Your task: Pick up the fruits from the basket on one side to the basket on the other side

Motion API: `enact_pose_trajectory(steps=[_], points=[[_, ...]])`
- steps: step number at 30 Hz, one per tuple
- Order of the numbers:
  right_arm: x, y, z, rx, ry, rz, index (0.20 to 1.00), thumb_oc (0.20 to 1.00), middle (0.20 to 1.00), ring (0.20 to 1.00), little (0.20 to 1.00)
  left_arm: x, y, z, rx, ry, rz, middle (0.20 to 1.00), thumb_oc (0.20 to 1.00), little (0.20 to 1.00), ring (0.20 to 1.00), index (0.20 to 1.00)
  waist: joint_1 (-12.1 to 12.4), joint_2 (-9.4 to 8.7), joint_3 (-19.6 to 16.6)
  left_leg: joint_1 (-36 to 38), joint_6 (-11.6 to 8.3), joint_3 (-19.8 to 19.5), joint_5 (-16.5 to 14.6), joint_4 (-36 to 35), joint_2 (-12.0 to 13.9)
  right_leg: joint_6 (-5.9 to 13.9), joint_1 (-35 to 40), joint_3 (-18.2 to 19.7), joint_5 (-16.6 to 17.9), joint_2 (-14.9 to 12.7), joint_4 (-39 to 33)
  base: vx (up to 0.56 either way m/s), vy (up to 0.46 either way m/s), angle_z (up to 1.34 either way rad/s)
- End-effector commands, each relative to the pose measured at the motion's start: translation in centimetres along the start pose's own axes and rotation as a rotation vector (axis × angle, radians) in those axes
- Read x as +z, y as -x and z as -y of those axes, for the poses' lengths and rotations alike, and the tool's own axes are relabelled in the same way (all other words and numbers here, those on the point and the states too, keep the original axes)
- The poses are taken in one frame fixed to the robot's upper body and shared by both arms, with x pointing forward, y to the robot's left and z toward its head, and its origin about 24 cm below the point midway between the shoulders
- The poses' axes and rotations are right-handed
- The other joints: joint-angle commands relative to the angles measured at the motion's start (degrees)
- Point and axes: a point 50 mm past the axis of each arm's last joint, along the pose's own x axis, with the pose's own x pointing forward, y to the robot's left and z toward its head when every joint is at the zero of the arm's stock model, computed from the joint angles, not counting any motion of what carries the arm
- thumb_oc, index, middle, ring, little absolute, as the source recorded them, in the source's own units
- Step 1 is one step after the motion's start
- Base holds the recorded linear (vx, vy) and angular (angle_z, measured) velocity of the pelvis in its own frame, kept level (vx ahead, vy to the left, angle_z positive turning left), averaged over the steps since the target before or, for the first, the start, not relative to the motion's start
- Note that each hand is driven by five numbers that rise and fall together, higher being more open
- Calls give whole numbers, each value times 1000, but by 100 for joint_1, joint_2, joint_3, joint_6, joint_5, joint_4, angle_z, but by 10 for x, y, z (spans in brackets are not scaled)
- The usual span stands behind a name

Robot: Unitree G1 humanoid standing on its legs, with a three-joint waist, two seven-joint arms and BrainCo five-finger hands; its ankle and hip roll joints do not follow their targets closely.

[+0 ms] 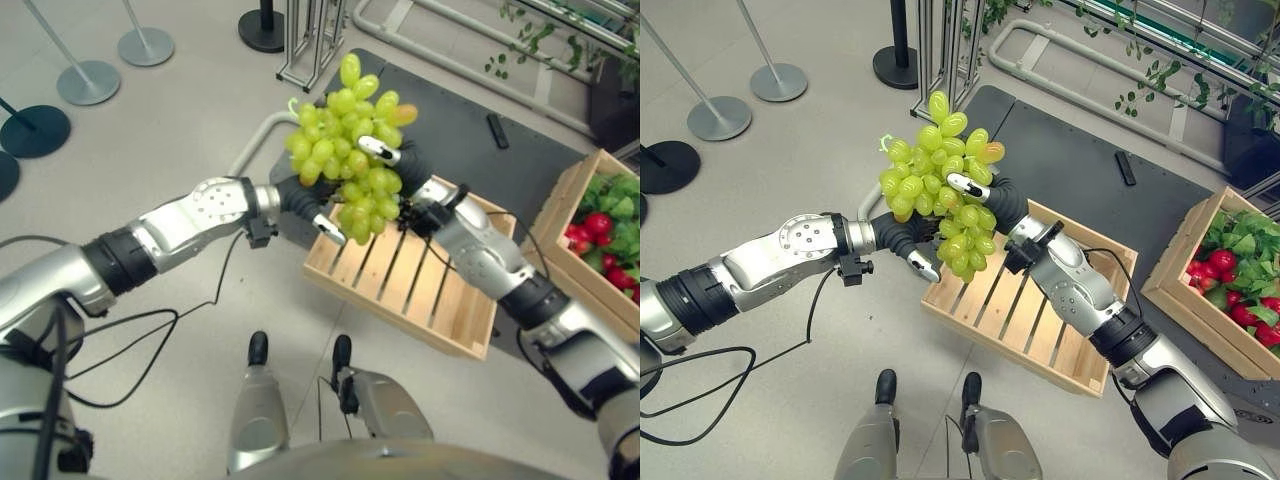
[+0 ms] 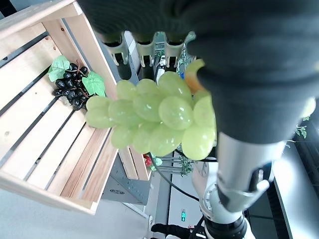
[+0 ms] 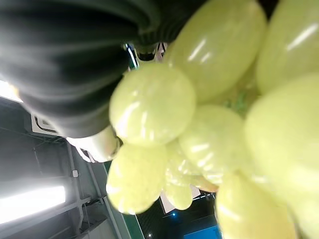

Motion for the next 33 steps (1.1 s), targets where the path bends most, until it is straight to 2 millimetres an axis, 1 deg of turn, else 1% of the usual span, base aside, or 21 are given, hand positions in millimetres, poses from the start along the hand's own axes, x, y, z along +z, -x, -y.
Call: enact_pose_trajectory(steps=[1, 9, 15, 19, 28, 29, 30, 31, 32, 33], points=[[37, -29, -18, 109, 70, 156, 200, 200, 200, 200, 200, 52, -15, 7, -108, -82, 180, 1000, 1000, 1000, 1000, 1000, -23, -94, -123, 146, 192, 164, -387, 246, -70, 829, 141, -11, -140, -563, 416, 0, 0, 0], [37, -30, -21, 126, 89, 143, 200, 200, 200, 200, 200, 53, -20, 13, -142, -74, 177, 1000, 1000, 1000, 1000, 1000, -36, -96, -128, 138, 196, 176, -396, 255, -64, 832, 127, -13, -141, -563, 434, 0, 0, 0], [31, -30, -22, 130, 95, 120, 200, 200, 200, 200, 200, 53, -23, 16, -160, -70, 180, 1000, 1000, 1000, 1000, 1000, -34, -102, -122, 149, 193, 178, -395, 242, -60, 833, 130, -17, -140, -565, 428, 0, 0, 0], [31, -30, -24, 141, 107, 109, 200, 200, 200, 200, 200, 53, -24, 17, -163, -65, 182, 1000, 1000, 1000, 1000, 1000, -33, -107, -112, 147, 193, 184, -400, 253, -51, 835, 119, -16, -139, -570, 444, 0, 0, 0], [24, -26, -24, 151, 113, 64, 200, 200, 200, 200, 200, 50, -22, 18, -158, -46, 181, 1000, 1000, 1000, 1000, 1000, -31, -111, -91, 147, 193, 203, -396, 248, -47, 839, 118, -28, -143, -571, 442, 0, 0, 0], [24, -26, -25, 159, 109, 65, 200, 200, 200, 200, 200, 48, -21, 18, -157, -7, 190, 1000, 1000, 1000, 1000, 1000, -32, -110, -90, 148, 193, 204, -395, 245, -45, 839, 116, -28, -145, -572, 443, 0, 0, 0], [22, -26, -26, 158, 86, 67, 200, 200, 200, 200, 200, 40, -23, 19, -149, 80, 186, 1000, 1000, 1000, 1000, 1000, -37, -107, -82, 150, 194, 205, -393, 240, -47, 839, 109, -30, -142, -573, 444, 0, 0, 0], [22, -26, -26, 158, 86, 67, 200, 200, 200, 200, 200, 40, -23, 19, -149, 80, 187, 1000, 1000, 1000, 1000, 1000, -39, -106, -84, 149, 194, 204, -394, 240, -47, 839, 109, -31, -143, -573, 445, 0, 0, 0], [22, -26, -26, 152, 65, 74, 200, 200, 200, 200, 200, 35, -22, 22, -160, 134, 181, 1000, 1000, 1000, 1000, 1000, -35, -106, -77, 149, 196, 213, -397, 247, -45, 839, 104, -27, -141, -575, 450, 0, 0, 0], [22, -26, -26, 152, 65, 74, 200, 200, 200, 200, 200, 35, -22, 22, -160, 134, 181, 1000, 1000, 1000, 1000, 1000, -35, -105, -77, 149, 196, 214, -397, 247, -45, 839, 103, -26, -141, -575, 451, 0, 0, 0]])
